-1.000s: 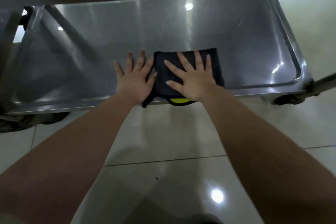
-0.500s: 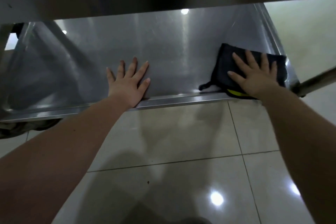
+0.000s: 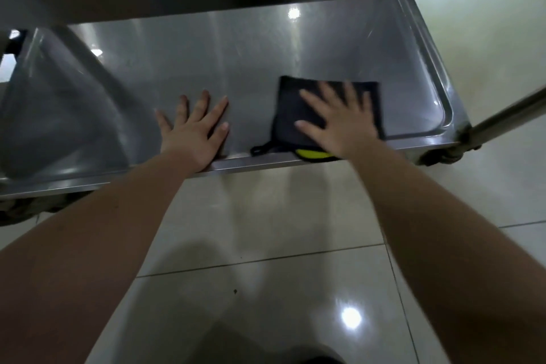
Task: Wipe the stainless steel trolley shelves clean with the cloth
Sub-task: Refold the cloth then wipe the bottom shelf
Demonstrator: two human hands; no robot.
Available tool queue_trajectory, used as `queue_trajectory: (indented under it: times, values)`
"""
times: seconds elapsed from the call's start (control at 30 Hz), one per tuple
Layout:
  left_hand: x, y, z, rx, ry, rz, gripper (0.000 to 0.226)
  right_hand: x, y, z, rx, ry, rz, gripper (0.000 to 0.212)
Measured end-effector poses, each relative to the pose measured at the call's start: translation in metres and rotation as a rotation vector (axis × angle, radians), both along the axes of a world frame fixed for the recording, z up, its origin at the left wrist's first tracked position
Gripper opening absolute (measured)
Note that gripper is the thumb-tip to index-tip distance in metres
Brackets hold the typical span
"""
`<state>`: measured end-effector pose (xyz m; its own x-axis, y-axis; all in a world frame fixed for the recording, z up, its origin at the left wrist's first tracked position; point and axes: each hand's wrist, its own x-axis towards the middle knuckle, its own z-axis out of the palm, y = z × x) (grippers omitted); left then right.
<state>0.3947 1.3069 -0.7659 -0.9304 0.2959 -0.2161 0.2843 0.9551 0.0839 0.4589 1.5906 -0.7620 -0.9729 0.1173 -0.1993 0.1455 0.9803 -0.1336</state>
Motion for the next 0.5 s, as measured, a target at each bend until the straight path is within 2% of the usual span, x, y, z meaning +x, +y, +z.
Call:
queue_trajectory:
  times: [0.13,0.23,0.33,0.43,0.5]
  values:
    - [0.002,0.001,-0.002,-0.002,0.018,0.005,0.054,0.023,0.097,0.002,0.018,-0.071,-0.232,0.067]
    - [0.003,0.003,-0.003,-0.028,0.019,0.001,0.054,0.033,0.112,0.001,0.059,-0.118,-0.292,0.066]
    - [0.003,0.0,-0.002,-0.026,0.01,-0.004,0.053,0.023,0.066,0.004,0.035,-0.105,-0.267,0.066]
    - [0.003,-0.002,-0.001,0.015,0.009,0.0,0.053,0.007,-0.023,0.005,0.025,-0.044,-0.036,0.068]
    - [0.003,-0.004,0.0,0.143,0.036,0.041,0.054,-0.001,-0.089,0.006,-0.003,-0.062,0.107,0.067]
